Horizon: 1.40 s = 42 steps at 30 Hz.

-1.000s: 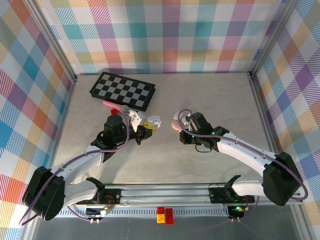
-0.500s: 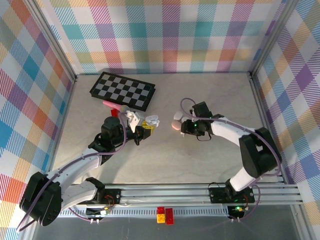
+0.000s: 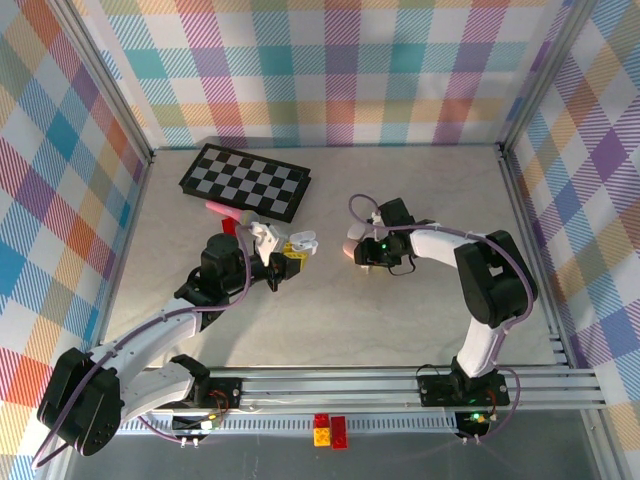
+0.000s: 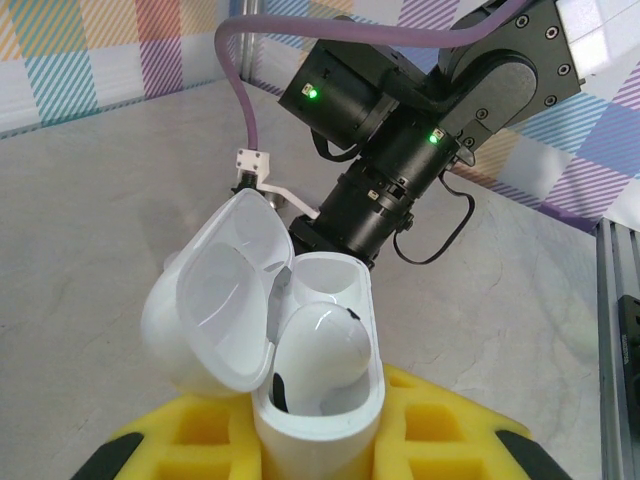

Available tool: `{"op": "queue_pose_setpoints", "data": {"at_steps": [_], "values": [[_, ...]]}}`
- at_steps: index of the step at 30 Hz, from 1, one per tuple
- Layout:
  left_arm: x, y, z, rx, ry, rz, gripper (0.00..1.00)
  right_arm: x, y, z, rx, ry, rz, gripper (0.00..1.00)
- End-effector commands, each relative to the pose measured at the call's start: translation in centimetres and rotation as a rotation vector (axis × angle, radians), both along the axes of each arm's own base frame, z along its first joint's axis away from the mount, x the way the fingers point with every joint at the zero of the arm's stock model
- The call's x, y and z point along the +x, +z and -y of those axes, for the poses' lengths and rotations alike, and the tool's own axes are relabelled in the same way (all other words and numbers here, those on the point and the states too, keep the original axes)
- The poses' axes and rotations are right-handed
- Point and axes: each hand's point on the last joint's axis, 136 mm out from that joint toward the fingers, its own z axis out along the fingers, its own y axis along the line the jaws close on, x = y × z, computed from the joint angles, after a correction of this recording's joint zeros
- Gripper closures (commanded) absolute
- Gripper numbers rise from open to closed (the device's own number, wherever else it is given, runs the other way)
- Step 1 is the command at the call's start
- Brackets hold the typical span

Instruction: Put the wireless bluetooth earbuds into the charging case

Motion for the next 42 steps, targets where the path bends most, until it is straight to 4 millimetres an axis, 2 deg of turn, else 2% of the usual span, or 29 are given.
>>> {"op": "queue_pose_setpoints", "data": {"at_steps": [1, 10, 27, 32, 37, 42], "values": [[-0.1, 0.5, 0.0, 0.001, -0.008, 0.027, 0.98, -0.2, 0.1, -0.2, 0.026, 0.029, 0.004, 0.58], [0.0, 0.6, 0.2, -0.001, -0.016, 0.026, 0.98, -1.9, 0.1, -0.1, 0.054, 0.043, -0.019, 0.61], [0.3, 0.7, 0.3, 0.005, -0.016, 0.032, 0.98, -2.1, -1.5, 0.3, 0.01, 0.055, -0.049, 0.77], [0.3, 0.6, 0.4, 0.005, -0.016, 0.031, 0.98, -2.2, -1.6, 0.6, -0.004, 0.059, -0.048, 0.78], [0.3, 0.5, 0.4, 0.008, -0.019, 0.029, 0.98, -1.8, -0.4, 0.8, -0.013, 0.059, 0.02, 0.82], [0.3, 0.4, 0.4, 0.017, -0.021, 0.028, 0.98, -1.4, 2.4, 1.2, -0.007, 0.058, 0.141, 0.83]]}}
